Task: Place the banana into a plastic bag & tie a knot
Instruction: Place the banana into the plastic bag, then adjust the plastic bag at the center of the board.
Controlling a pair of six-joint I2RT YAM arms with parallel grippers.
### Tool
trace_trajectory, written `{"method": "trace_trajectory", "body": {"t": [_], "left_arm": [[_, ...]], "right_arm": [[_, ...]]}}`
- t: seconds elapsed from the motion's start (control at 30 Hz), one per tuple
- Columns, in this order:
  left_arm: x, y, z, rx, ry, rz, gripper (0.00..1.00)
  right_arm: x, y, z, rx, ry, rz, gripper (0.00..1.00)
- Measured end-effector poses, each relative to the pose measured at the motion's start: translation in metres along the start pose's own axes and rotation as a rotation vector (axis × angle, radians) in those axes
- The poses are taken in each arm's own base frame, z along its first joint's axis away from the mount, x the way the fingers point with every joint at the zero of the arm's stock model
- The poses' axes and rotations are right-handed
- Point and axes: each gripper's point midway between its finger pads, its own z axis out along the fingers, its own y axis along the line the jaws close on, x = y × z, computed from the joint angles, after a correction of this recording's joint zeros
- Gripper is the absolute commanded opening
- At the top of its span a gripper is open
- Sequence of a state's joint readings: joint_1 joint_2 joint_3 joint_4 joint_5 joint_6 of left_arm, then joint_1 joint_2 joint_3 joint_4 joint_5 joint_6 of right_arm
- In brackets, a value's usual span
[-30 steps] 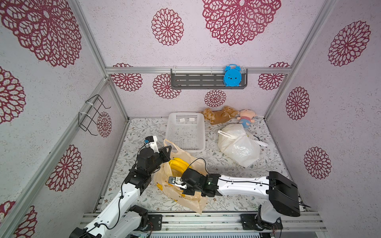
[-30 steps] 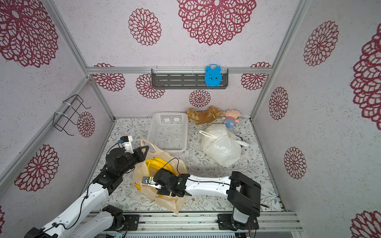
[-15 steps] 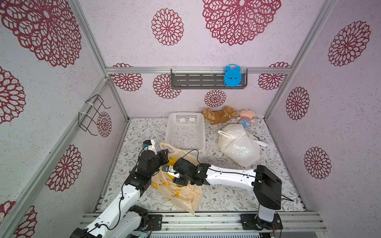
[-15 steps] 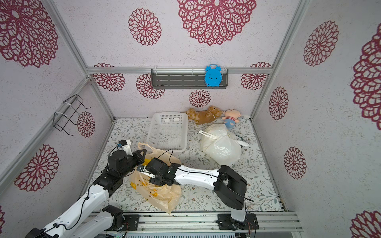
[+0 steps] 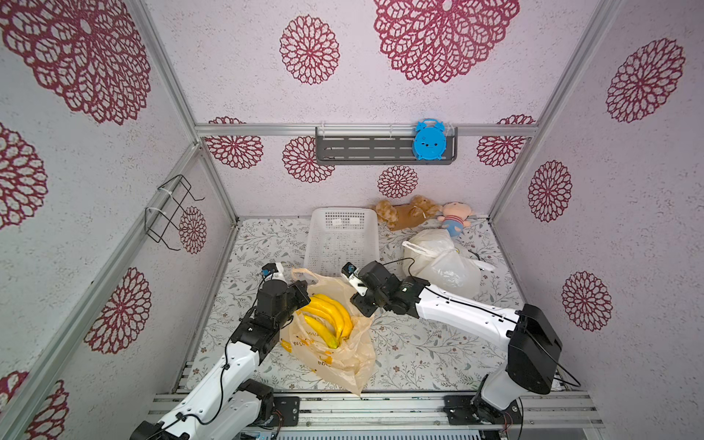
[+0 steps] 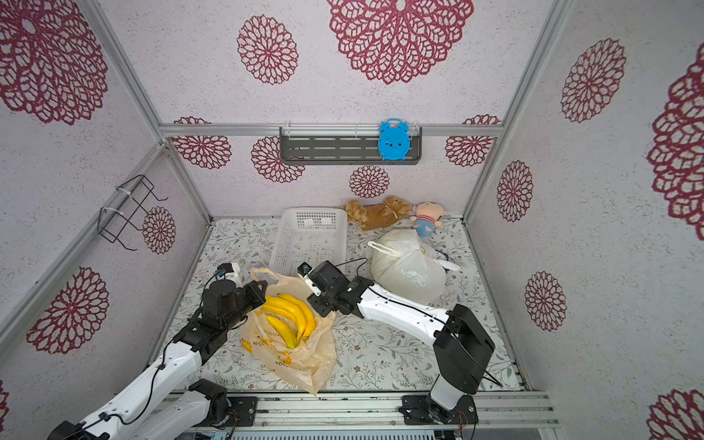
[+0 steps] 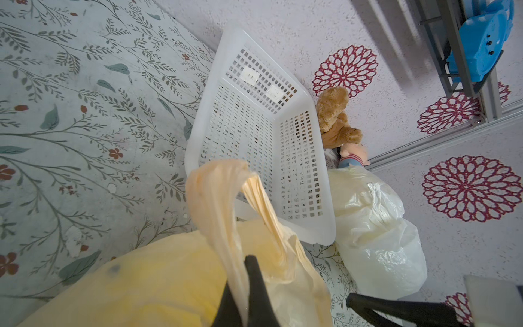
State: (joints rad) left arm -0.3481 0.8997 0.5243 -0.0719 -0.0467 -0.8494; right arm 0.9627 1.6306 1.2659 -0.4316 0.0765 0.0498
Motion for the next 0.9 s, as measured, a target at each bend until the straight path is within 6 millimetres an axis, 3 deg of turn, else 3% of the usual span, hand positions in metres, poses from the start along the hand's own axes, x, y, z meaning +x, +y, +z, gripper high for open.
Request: {"method": "trace_trajectory", "body": {"t": [0.27, 0.47, 0.53, 0.7, 0.9], "left_arm": [[0.003, 0.001, 0.003, -0.004, 0.011, 0.001, 0.0], [0.003, 0.001, 0.003, -0.002, 0.013, 0.001, 0.0], [0.003, 0.001, 0.003, -0.003, 0.012, 0.001, 0.0], [0.003, 0.001, 0.003, -0.002, 0.012, 0.001, 0.0], [0.002, 0.001, 0.001, -0.001, 0.01, 0.003, 0.0]], "right_arm": [[0.031, 0.024, 0.023, -0.076, 0.172, 0.003, 0.45], [0.047, 0.027, 0.043, -0.083, 0.271, 0.0, 0.47], [0.049, 0.025, 0.049, -0.07, 0.295, -0.005, 0.4], [0.049, 0.022, 0.056, -0.043, 0.319, -0.015, 0.04], [0.037, 0.012, 0.049, 0.011, 0.284, -0.013, 0.0]]}}
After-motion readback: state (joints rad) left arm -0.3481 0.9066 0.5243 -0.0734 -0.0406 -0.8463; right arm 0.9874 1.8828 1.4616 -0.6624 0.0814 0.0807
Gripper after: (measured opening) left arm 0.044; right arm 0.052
